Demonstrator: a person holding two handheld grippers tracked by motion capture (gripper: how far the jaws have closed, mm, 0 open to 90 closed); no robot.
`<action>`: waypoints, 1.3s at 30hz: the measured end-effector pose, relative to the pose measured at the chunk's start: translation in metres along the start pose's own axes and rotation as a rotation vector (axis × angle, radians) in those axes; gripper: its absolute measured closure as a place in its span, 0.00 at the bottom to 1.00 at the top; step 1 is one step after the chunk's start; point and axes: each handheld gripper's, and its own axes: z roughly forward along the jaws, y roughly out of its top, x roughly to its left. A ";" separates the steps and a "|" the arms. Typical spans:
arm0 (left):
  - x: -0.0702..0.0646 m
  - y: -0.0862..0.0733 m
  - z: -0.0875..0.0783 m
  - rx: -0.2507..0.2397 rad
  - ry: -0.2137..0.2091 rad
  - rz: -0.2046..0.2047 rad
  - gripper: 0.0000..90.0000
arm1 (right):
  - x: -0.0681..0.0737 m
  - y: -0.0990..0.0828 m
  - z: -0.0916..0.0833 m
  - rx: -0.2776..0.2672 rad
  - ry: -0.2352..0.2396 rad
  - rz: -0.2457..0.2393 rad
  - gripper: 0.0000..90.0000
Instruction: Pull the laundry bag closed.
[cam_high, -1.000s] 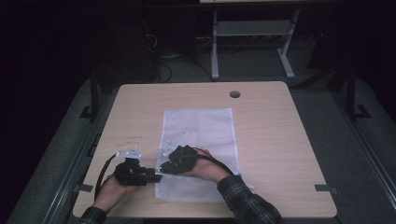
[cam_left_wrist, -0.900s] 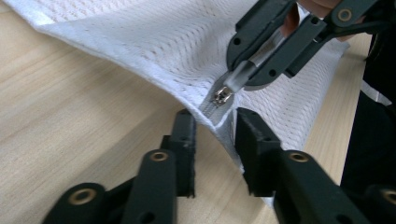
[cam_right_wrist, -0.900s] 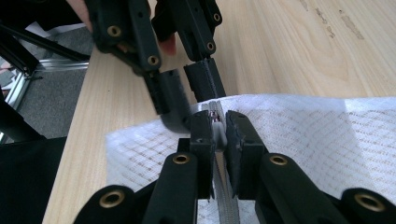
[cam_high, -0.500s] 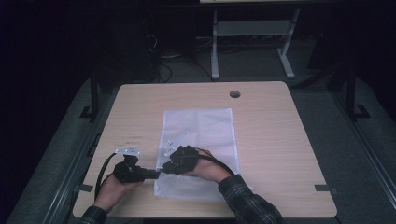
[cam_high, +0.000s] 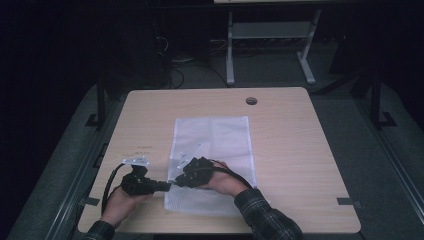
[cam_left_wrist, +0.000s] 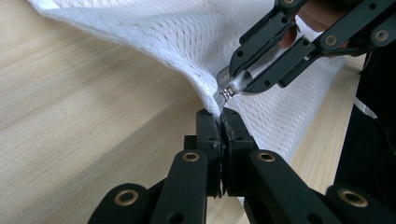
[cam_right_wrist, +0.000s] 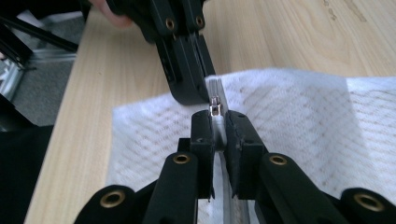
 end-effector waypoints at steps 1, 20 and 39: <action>0.000 0.000 -0.001 -0.006 0.002 -0.003 0.97 | 0.000 0.000 0.000 0.000 0.000 0.000 0.90; 0.001 0.000 -0.005 -0.012 0.001 -0.005 0.97 | -0.003 -0.012 -0.007 0.007 -0.007 0.008 0.90; 0.004 -0.002 -0.011 -0.027 0.022 -0.013 0.97 | -0.007 -0.033 -0.026 0.020 -0.032 0.030 0.90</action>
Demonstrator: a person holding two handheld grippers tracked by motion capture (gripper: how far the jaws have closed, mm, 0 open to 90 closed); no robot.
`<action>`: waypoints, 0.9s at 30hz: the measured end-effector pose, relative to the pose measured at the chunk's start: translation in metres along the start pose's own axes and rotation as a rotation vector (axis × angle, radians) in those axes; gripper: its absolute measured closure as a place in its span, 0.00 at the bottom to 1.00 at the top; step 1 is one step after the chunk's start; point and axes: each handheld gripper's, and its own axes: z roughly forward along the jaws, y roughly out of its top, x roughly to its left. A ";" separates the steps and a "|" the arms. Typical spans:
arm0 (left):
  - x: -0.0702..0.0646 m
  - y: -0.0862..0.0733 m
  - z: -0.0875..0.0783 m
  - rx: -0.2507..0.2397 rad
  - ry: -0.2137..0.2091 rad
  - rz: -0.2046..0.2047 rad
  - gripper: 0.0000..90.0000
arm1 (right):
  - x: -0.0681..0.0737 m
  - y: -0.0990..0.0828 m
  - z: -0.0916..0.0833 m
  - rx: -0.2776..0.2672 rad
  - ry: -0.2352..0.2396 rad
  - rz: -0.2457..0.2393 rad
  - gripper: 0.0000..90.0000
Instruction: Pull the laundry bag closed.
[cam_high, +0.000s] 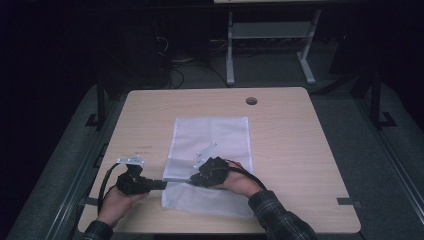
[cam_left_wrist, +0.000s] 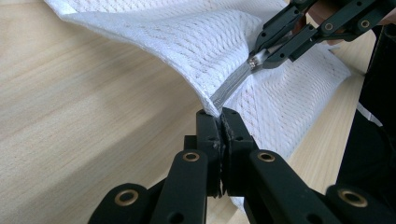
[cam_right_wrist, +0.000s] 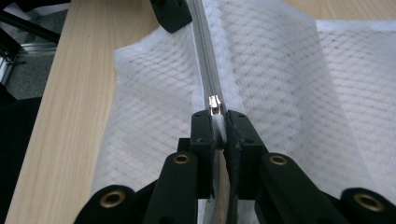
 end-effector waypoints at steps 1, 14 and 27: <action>0.000 0.000 0.000 0.000 -0.003 -0.001 0.97 | -0.001 -0.003 -0.003 -0.002 -0.003 0.001 0.90; 0.000 -0.001 0.000 0.004 0.000 -0.004 0.97 | 0.002 -0.014 -0.014 -0.014 -0.008 0.002 0.90; 0.001 -0.001 -0.001 0.000 0.002 -0.004 0.97 | 0.003 -0.019 -0.022 -0.039 -0.010 0.010 0.90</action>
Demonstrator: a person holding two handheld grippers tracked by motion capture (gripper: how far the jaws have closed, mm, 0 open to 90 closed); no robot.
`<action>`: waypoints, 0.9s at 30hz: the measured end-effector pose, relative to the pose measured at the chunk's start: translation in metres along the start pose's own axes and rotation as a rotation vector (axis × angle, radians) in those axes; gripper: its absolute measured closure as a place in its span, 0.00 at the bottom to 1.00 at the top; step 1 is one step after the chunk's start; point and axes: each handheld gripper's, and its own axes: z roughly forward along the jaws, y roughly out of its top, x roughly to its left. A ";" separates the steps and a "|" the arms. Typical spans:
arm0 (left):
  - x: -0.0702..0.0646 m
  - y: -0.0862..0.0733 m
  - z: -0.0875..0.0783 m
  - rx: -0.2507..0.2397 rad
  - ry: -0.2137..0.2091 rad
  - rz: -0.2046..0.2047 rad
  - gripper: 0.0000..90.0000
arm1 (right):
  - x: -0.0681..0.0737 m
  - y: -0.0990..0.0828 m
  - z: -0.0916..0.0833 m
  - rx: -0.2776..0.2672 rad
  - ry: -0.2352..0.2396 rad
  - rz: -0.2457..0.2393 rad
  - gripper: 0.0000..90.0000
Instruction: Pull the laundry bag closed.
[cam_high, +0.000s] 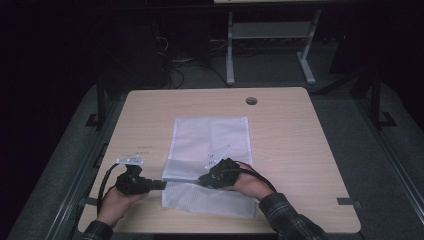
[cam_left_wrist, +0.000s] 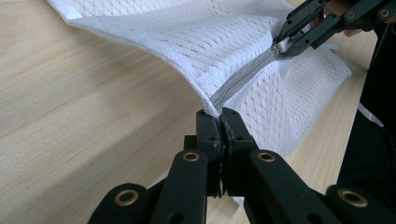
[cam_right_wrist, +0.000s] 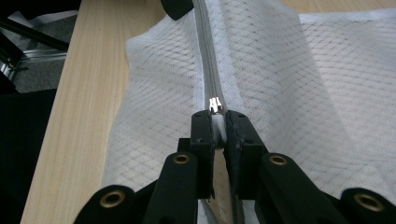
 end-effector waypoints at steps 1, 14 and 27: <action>0.000 0.000 0.000 0.001 0.002 0.001 0.97 | 0.000 0.000 0.000 -0.001 0.000 0.000 0.90; 0.001 -0.002 0.000 0.003 0.008 0.000 0.97 | 0.006 -0.003 -0.006 -0.003 -0.003 -0.019 0.90; 0.000 -0.001 0.000 0.002 0.008 0.005 0.97 | 0.005 -0.012 -0.018 -0.021 0.000 -0.011 0.90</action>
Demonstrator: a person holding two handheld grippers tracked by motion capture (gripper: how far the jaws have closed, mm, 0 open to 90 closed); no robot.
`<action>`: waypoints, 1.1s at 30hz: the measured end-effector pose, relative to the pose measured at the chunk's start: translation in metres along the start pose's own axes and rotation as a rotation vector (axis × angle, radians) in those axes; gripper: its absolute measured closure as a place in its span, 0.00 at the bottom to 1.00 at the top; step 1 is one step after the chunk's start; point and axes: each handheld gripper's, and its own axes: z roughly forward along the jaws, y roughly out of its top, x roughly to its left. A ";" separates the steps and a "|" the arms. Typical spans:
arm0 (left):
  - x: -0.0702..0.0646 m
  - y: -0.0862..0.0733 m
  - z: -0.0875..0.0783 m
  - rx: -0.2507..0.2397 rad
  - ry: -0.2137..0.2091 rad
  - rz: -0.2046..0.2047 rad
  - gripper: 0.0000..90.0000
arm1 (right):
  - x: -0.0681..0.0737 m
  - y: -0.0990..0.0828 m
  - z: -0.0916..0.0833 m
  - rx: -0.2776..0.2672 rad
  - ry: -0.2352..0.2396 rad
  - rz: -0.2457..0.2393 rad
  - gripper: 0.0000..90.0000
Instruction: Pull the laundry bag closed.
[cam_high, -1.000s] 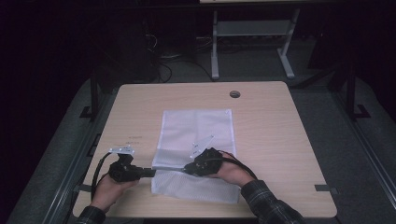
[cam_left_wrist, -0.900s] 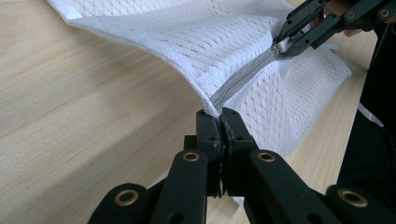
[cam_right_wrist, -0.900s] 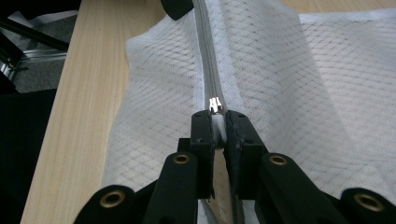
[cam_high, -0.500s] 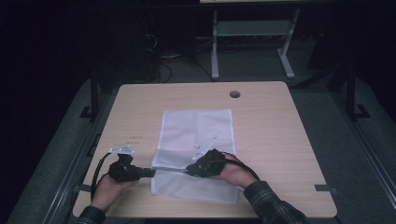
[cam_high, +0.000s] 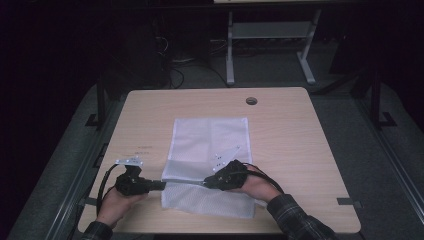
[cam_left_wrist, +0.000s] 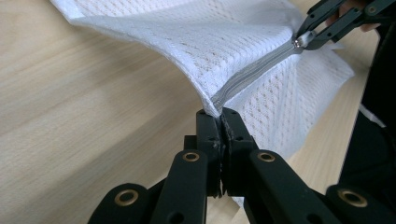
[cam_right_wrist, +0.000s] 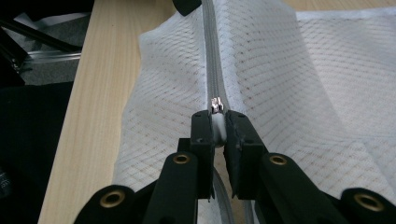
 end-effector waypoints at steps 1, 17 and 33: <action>0.000 0.000 0.000 0.000 0.000 0.000 0.97 | 0.000 -0.001 -0.001 0.004 -0.001 0.001 0.90; 0.006 -0.003 -0.008 -0.012 0.041 -0.023 0.97 | -0.004 -0.014 -0.016 0.017 -0.047 0.024 1.00; 0.007 -0.006 -0.016 -0.031 0.036 -0.027 0.97 | -0.001 -0.013 0.000 -0.001 -0.002 0.066 0.79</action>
